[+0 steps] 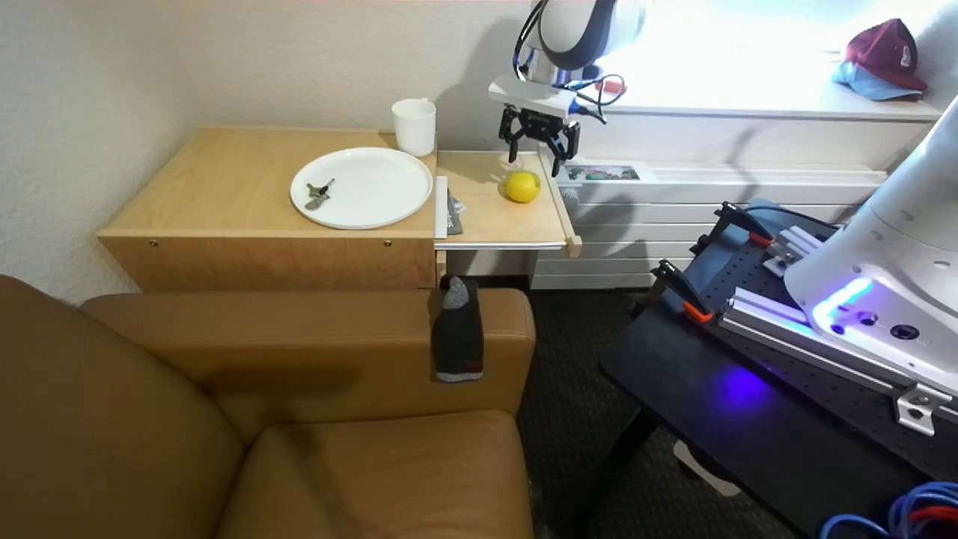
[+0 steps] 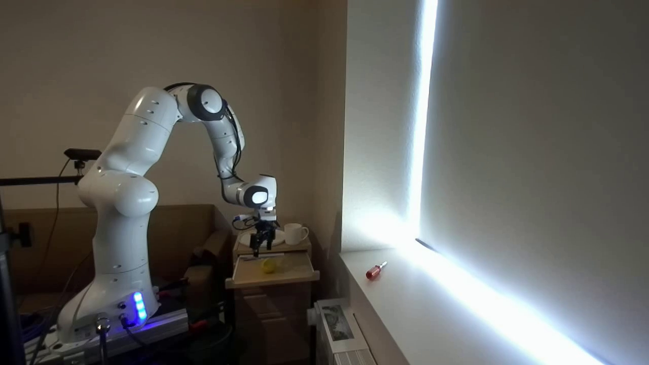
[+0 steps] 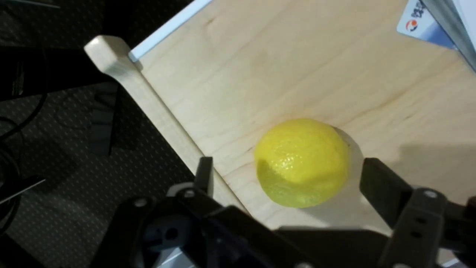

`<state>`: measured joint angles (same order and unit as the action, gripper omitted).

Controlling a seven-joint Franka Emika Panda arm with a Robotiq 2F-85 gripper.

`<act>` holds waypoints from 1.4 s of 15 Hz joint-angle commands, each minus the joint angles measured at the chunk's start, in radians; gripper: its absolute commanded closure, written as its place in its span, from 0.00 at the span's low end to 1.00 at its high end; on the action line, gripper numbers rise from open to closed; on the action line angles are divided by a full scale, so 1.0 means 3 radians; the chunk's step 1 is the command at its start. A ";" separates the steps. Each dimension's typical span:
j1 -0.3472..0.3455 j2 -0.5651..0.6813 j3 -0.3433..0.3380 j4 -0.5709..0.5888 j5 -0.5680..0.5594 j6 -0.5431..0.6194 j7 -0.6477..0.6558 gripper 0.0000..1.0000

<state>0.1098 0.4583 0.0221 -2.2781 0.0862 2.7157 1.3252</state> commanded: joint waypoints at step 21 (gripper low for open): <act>0.1252 0.0820 -0.1090 0.0494 -0.0755 0.0104 0.1636 0.27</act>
<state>0.4839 0.6985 -0.2968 -2.1257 -0.1102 2.7365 1.7886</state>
